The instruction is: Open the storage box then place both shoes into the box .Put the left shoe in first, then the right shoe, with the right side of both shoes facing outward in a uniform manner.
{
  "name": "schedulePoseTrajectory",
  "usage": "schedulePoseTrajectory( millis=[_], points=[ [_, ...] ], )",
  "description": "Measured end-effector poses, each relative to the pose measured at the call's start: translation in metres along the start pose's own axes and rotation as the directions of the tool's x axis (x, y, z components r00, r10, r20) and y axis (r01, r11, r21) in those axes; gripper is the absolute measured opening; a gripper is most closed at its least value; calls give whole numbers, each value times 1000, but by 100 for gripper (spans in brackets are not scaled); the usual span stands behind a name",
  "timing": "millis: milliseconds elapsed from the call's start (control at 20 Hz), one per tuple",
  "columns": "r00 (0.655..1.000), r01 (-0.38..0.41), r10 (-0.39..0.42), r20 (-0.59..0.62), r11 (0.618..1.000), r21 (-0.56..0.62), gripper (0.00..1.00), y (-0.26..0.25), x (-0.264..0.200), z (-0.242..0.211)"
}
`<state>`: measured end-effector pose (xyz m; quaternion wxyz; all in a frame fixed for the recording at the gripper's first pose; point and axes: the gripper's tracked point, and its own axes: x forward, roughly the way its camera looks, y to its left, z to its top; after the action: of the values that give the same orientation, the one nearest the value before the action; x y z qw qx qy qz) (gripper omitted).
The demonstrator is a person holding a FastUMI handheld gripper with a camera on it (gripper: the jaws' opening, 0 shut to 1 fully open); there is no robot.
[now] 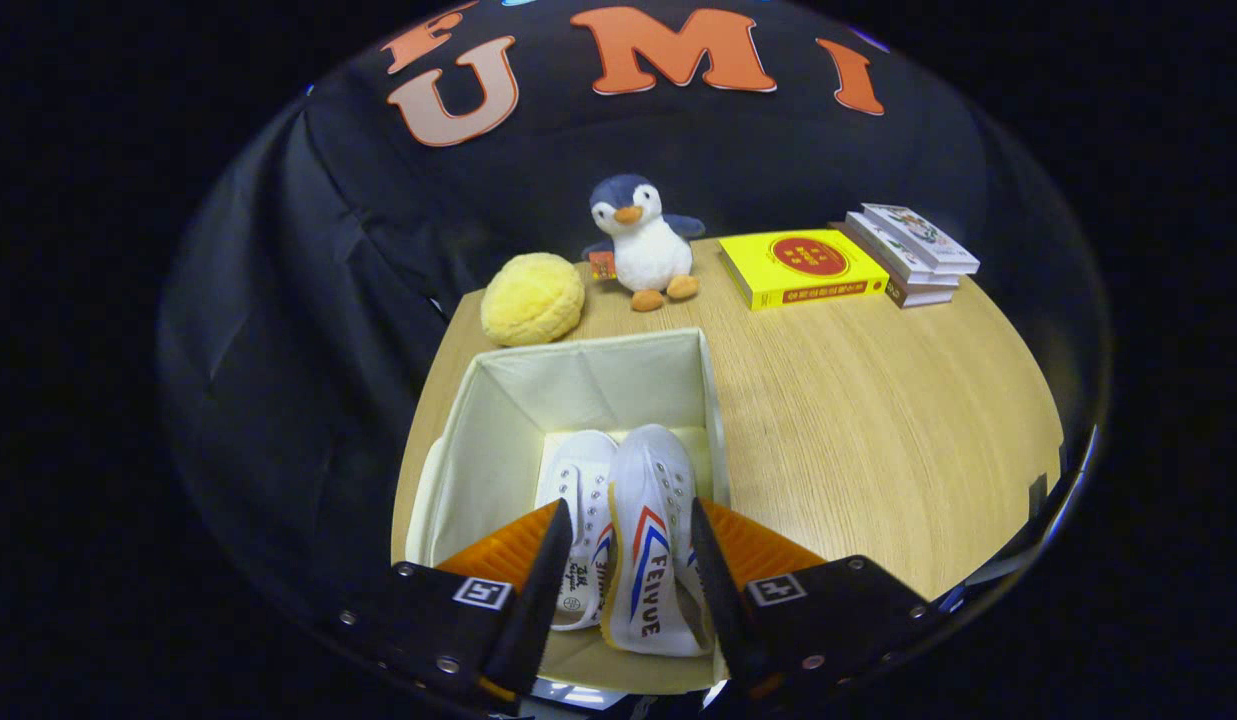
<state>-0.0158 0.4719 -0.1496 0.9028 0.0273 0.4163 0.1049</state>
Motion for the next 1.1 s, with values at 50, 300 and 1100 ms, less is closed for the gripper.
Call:
schedulePoseTrajectory(
  millis=[50, 300, 1100],
  points=[
    [1000, -21, 21, 23, 1000, -4, 80, 3, -9, 11],
    [978, -45, 52, 202, 998, -43, 99, -8, -70, 74],
    [799, 24, -7, 602, 1000, -20, 98, -129, -208, 167]
  ],
)
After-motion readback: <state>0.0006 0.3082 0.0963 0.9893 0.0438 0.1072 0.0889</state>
